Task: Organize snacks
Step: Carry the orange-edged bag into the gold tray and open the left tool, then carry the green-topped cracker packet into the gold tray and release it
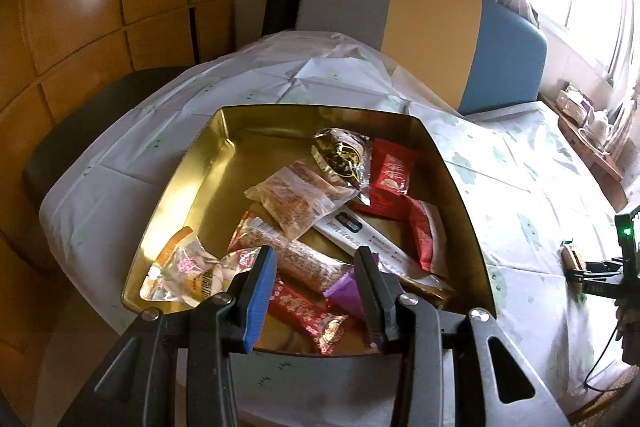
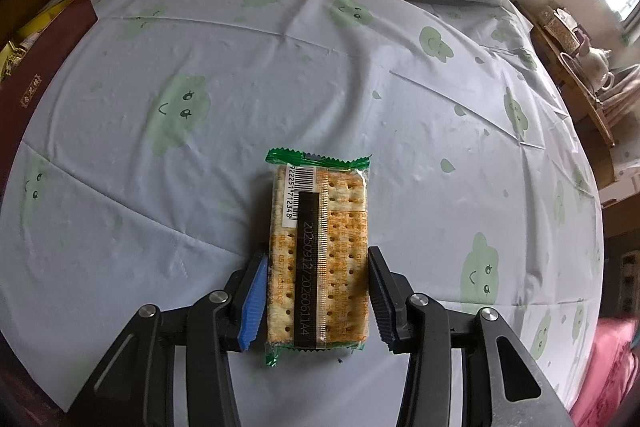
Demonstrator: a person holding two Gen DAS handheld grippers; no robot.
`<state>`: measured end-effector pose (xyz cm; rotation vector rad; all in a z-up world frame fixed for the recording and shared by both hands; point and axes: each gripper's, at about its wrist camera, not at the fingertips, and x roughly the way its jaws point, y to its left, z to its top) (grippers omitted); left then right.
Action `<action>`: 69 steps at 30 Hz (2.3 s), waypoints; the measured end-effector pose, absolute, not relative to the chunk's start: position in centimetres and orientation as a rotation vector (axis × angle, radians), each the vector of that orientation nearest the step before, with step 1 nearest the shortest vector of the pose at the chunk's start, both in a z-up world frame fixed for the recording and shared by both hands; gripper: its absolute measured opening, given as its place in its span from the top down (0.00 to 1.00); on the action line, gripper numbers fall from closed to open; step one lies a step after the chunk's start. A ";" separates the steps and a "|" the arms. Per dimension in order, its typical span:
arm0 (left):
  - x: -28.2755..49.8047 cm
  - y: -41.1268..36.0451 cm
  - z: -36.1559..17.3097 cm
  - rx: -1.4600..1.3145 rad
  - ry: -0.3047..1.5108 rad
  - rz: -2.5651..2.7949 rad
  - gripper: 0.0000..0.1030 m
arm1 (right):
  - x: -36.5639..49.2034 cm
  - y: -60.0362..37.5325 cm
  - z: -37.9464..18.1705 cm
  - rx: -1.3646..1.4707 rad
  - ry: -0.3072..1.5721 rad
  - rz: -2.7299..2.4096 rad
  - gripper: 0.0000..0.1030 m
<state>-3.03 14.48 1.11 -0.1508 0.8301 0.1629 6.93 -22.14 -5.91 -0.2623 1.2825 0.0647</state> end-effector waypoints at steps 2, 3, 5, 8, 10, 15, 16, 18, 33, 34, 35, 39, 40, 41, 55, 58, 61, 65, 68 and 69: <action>-3.0 14.3 1.0 -0.149 0.833 0.158 0.60 | 7.1 -22.1 -6.0 -0.270 1.291 0.062 0.55; -3.0 14.3 0.9 -0.152 0.839 0.152 0.60 | 7.2 -22.0 -6.0 -0.276 1.296 0.062 0.55; -3.0 14.5 0.8 -0.161 0.843 0.148 0.60 | 7.5 -22.0 -5.9 -0.283 1.313 0.064 0.55; -3.0 14.9 0.6 -0.166 0.848 0.160 0.60 | 7.5 -21.8 -6.0 -0.283 1.323 0.066 0.55; -3.2 15.6 0.5 -0.178 0.847 0.179 0.60 | 7.5 -21.8 -6.0 -0.273 1.326 0.053 0.55; -3.4 17.4 0.5 -0.215 0.830 0.239 0.60 | 6.9 -20.3 -4.6 -0.207 1.310 0.132 0.55; -3.4 17.6 0.6 -0.221 0.829 0.246 0.60 | 6.8 -19.6 -4.1 -0.192 1.294 0.162 0.55; -3.5 18.0 0.5 -0.228 0.825 0.256 0.60 | 6.6 -17.8 -2.9 -0.171 1.260 0.226 0.55; -4.2 19.1 0.4 -0.246 0.811 0.257 0.60 | 7.0 2.8 4.8 -0.176 1.021 0.720 0.55; -4.2 19.2 0.3 -0.247 0.813 0.260 0.60 | 7.5 4.1 3.9 -0.185 1.041 0.733 0.55; -4.3 19.4 0.2 -0.249 0.814 0.263 0.60 | 7.9 5.3 2.7 -0.202 1.068 0.737 0.55; -4.4 19.9 -0.2 -0.255 0.820 0.275 0.60 | 9.1 7.9 -2.1 -0.255 1.154 0.708 0.54; -4.5 20.0 -0.3 -0.259 0.822 0.276 0.60 | 9.3 8.1 -2.7 -0.260 1.170 0.702 0.54; -4.4 20.1 -0.5 -0.264 0.825 0.278 0.60 | 9.4 8.2 -3.5 -0.266 1.183 0.692 0.54; -4.0 19.3 -0.4 -0.250 0.829 0.262 0.60 | 7.1 7.8 -3.7 -0.306 1.126 0.670 0.55; -4.1 19.0 -0.1 -0.233 0.823 0.260 0.60 | 7.3 7.9 -3.9 -0.310 1.111 0.647 0.55; -4.2 18.6 0.2 -0.219 0.817 0.254 0.60 | 7.3 8.3 -4.1 -0.350 1.101 0.617 0.55; -4.3 17.9 0.4 -0.210 0.816 0.240 0.60 | 7.0 8.3 -3.9 -0.349 1.099 0.614 0.54; -4.5 17.5 0.7 -0.202 0.810 0.235 0.60 | 6.4 8.1 -3.5 -0.337 1.098 0.615 0.54; -4.6 17.5 0.7 -0.201 0.808 0.235 0.60 | 6.3 7.9 -3.4 -0.324 1.099 0.618 0.53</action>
